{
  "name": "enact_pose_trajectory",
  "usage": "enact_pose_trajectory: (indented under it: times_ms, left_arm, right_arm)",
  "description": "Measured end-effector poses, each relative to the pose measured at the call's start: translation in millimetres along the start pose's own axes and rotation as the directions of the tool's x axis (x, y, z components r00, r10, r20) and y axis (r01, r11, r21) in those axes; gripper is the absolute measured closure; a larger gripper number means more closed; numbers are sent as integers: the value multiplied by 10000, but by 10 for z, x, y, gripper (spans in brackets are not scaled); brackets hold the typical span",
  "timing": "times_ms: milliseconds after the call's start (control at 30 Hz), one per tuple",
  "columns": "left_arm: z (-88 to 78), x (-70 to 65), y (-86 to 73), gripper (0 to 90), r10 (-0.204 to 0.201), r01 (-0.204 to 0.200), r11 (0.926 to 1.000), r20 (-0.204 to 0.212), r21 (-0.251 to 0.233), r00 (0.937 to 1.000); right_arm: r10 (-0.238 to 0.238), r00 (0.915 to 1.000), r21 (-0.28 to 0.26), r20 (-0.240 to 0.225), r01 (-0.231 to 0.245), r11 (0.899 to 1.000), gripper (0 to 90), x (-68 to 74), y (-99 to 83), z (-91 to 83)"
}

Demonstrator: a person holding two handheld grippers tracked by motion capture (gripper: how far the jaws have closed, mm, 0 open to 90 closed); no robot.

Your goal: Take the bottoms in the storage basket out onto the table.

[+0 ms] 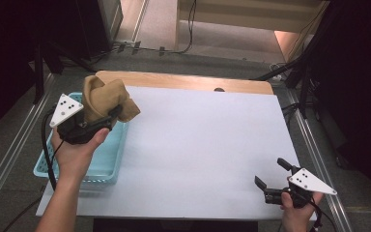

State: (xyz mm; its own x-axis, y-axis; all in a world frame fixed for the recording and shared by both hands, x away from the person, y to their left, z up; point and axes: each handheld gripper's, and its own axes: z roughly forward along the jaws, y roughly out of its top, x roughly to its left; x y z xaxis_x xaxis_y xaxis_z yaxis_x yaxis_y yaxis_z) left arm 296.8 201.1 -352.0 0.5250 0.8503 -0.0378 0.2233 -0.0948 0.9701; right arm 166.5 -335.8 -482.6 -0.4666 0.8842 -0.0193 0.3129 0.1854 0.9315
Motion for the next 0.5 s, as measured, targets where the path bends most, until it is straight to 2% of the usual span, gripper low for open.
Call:
enact_pose_trajectory:
  times_ms: [500]
  left_arm:
    - [176,-336,1,319,194,-194,9998,839,-10,9963]
  right_arm:
    - [35,10000,63,21,-35,10000,0,-3,-11,19]
